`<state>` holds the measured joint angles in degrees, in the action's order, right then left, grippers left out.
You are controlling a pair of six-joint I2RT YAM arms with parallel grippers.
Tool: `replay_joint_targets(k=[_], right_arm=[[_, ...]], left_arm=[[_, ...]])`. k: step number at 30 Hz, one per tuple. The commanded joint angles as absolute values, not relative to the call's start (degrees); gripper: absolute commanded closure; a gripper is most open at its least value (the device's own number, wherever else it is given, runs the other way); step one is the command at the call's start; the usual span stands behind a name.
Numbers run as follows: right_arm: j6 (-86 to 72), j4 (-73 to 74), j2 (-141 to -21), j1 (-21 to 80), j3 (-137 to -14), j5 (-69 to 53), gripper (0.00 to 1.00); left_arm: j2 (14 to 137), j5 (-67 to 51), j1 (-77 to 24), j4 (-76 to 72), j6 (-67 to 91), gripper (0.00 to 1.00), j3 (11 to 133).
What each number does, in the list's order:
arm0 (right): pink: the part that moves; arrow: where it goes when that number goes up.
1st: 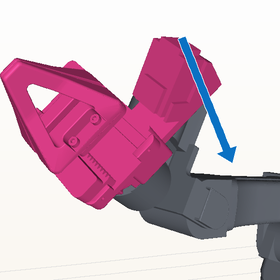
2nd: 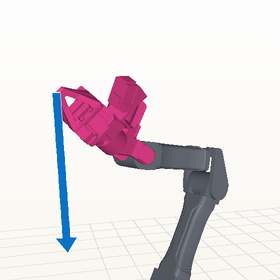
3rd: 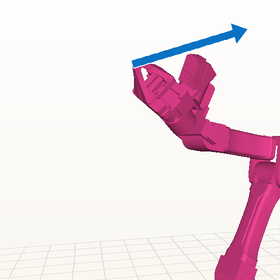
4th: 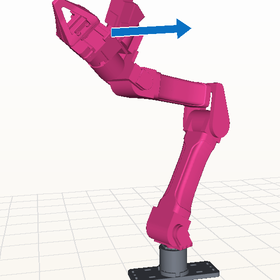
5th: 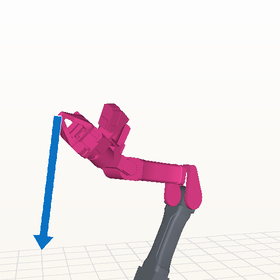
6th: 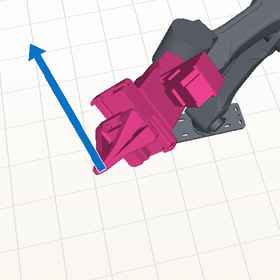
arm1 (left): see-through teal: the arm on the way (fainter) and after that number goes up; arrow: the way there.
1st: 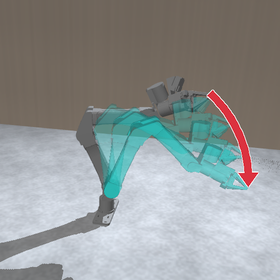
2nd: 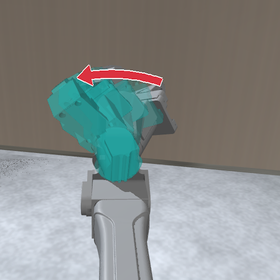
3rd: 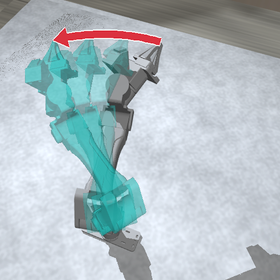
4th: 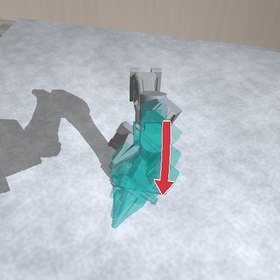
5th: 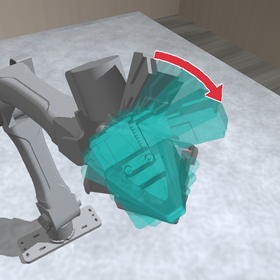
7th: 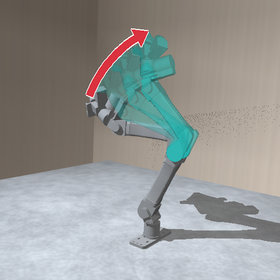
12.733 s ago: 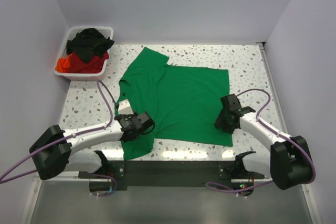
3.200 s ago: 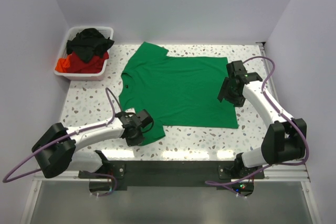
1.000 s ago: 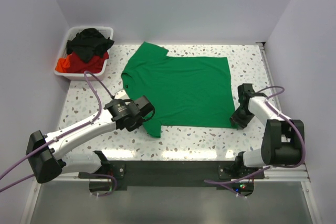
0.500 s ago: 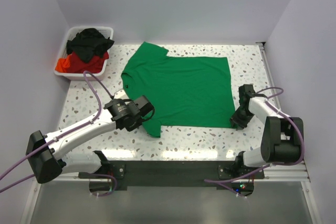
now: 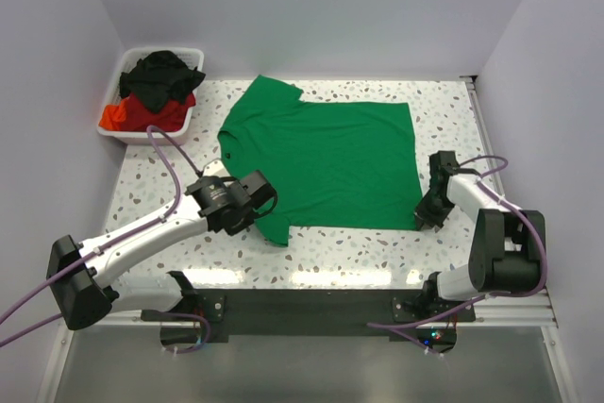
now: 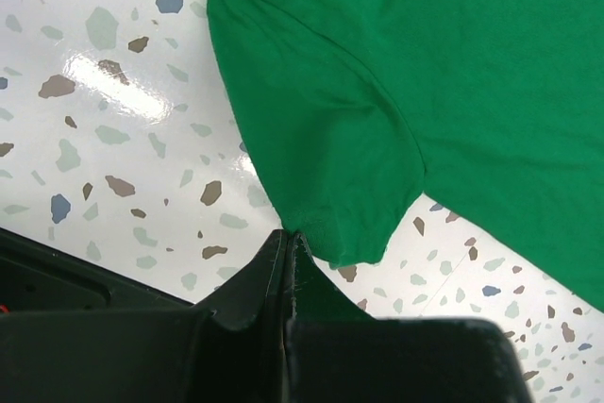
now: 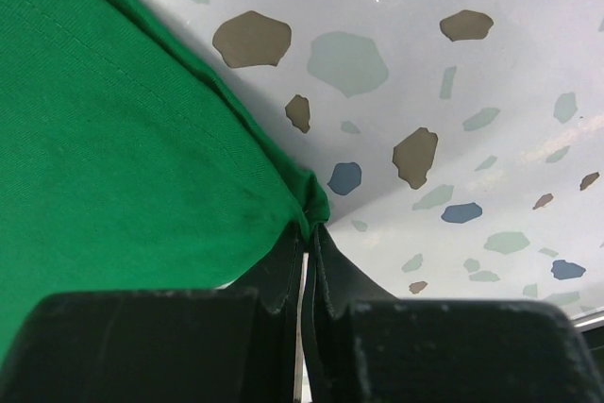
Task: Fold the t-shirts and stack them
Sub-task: Fold the tshirt
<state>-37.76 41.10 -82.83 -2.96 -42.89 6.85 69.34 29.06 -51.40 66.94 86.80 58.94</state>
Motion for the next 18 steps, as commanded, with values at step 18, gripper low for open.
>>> replay_joint_targets(k=[18], right_arm=[[-37.35, 46.32, -75.23, -3.16, -54.66, 8.79, 1.00]], left_arm=[[69.26, 38.49, -51.15, 75.41, 94.66, 1.00, 66.88]])
